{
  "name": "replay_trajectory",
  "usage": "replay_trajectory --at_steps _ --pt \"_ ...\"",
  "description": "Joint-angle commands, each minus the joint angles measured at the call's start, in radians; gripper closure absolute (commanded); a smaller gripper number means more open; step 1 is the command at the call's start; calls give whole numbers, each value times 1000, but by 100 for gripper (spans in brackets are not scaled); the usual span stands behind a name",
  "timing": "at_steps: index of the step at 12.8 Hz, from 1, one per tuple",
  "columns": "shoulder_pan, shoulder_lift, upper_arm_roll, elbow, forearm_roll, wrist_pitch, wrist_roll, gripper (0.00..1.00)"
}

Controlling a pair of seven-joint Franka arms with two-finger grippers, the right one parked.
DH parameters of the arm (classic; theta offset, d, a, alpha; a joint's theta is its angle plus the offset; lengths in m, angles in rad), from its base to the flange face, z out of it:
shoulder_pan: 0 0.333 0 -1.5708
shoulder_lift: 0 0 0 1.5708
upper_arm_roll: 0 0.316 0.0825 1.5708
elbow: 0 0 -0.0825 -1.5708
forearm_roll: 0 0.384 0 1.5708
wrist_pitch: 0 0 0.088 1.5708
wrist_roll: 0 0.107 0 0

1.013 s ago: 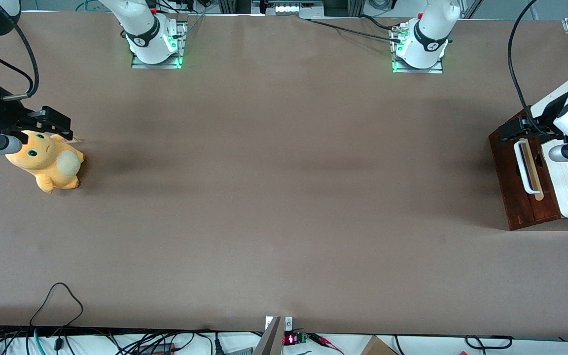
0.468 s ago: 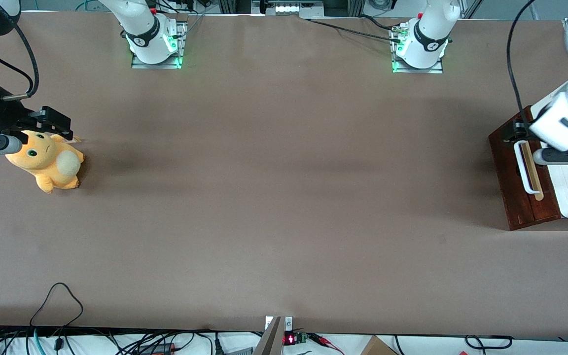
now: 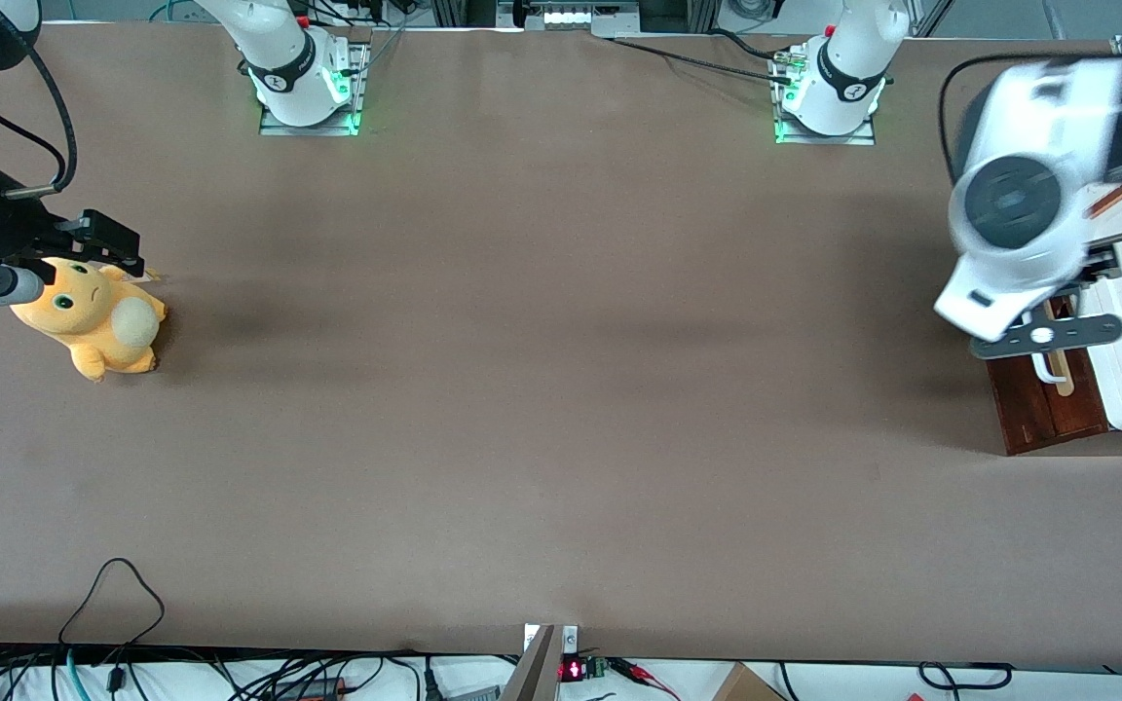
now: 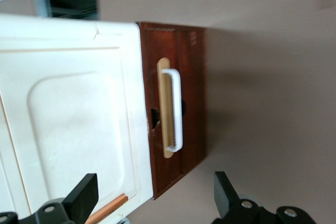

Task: Open lower drawer with left arm only
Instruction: 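Move the open left gripper down to the lower drawer's white handle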

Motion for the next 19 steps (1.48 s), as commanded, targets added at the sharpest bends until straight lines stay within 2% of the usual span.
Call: replay_trajectory --at_steps 1,4,5,12,16,19 --pt "7 30 -46 -126 156 -22 -192 3" --pt "8 101 -78 -275 342 -27 -438 3" --pt "8 138 -79 -303 405 -51 -470 3" --pt "71 367 -70 -314 672 -131 -616 11" --pt "102 405 -64 -312 764 -151 -627 15" --pt "125 425 -63 -298 820 -151 -626 26"
